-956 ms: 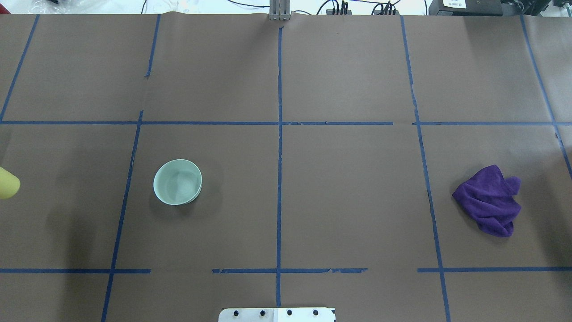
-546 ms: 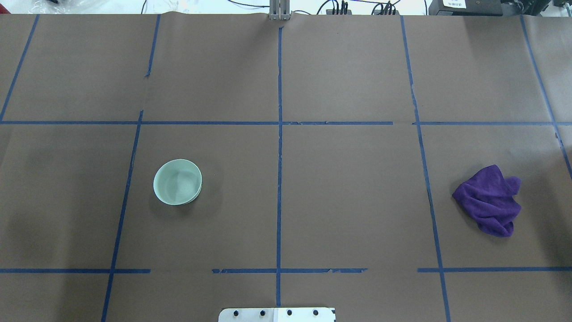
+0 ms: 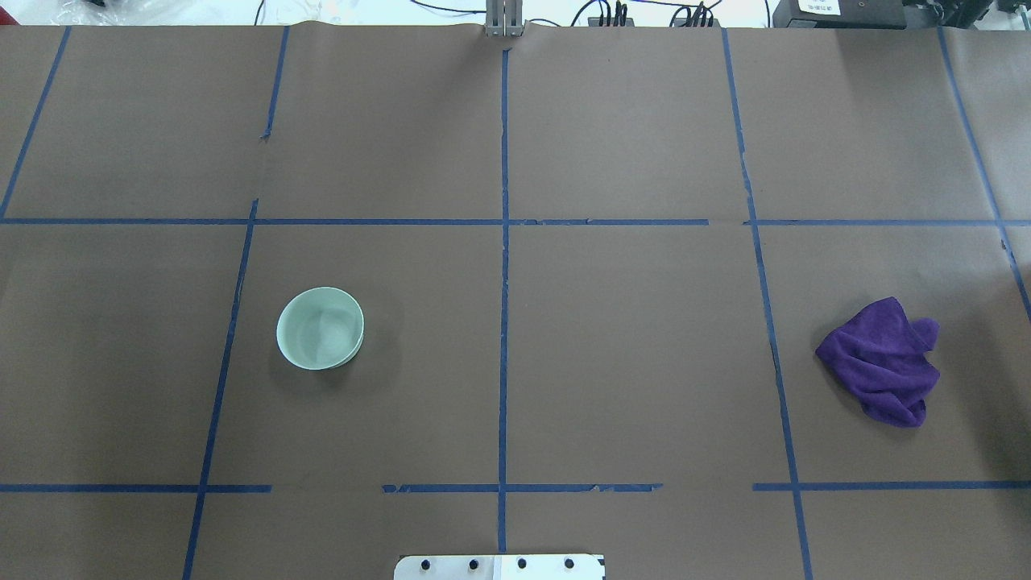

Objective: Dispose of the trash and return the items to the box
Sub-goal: 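Carry the yellow cup into the clear bin and release it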

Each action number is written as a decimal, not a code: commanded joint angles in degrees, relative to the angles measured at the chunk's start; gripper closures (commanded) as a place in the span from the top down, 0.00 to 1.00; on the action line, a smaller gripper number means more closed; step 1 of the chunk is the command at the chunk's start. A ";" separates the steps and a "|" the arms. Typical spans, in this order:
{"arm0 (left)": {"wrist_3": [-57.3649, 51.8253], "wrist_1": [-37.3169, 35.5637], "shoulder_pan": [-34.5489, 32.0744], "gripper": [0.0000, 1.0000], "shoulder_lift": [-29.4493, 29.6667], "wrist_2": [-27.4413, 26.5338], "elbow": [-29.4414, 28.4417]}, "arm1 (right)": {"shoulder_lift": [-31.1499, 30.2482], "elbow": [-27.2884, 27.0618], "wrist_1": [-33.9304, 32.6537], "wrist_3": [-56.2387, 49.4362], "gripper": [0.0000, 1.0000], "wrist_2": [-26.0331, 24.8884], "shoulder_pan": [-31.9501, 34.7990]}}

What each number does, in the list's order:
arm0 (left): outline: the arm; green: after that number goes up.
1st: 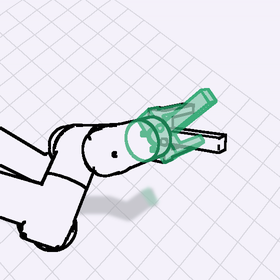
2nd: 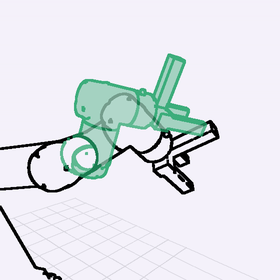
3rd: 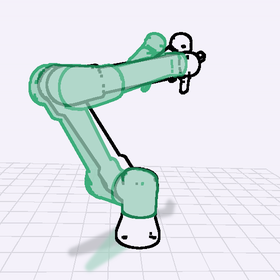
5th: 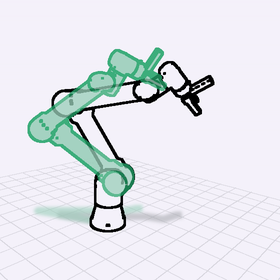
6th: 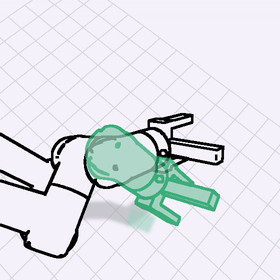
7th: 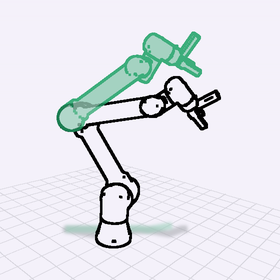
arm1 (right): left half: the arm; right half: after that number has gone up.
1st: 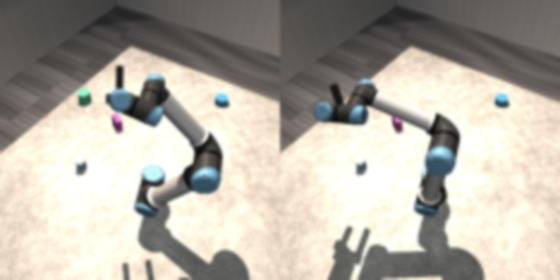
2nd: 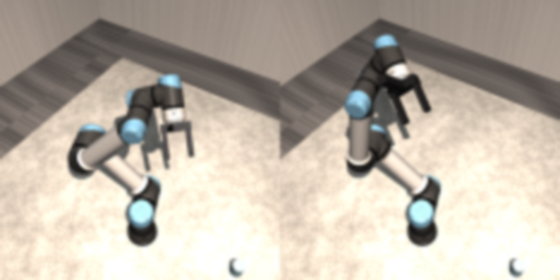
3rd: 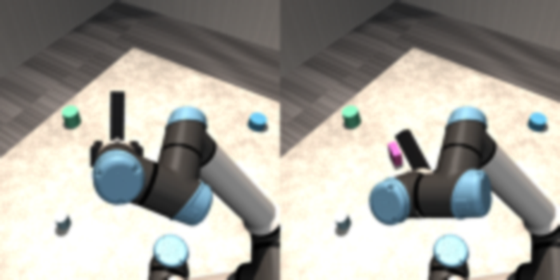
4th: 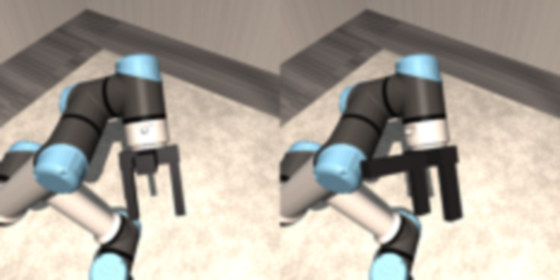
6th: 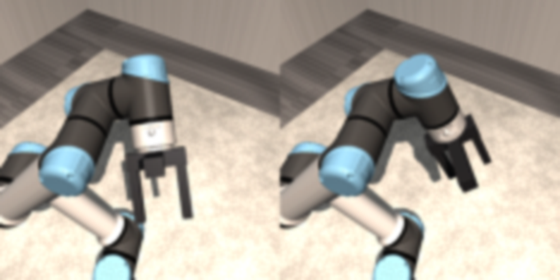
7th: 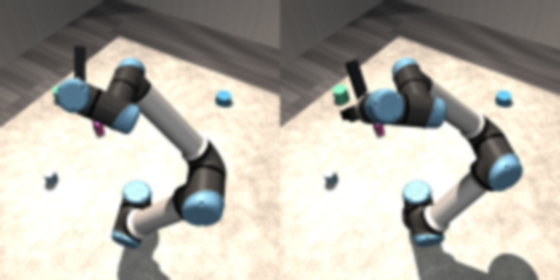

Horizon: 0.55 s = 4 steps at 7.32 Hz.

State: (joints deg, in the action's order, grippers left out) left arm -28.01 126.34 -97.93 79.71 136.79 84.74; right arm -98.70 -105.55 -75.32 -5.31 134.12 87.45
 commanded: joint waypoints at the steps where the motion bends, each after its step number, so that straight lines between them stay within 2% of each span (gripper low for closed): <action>1: 9.83 8.59 0.11 0.00 -0.86 0.14 -3.95 | 0.00 0.26 0.00 -0.05 1.00 0.00 0.00; 2: 14.25 14.75 0.63 0.00 -2.96 0.49 -5.79 | 0.09 0.09 0.00 -0.05 1.00 0.00 0.00; 3: 15.60 15.94 1.33 0.00 -4.46 0.75 -5.98 | 0.09 0.17 0.00 0.03 1.00 0.00 0.00; 4: 16.75 15.95 3.43 0.00 -5.08 3.28 -6.07 | 0.17 0.26 0.00 -0.05 1.00 0.00 0.00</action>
State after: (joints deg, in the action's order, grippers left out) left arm -13.53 140.79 -96.42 75.92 138.01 79.13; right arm -98.60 -105.37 -75.32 -5.32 134.12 87.45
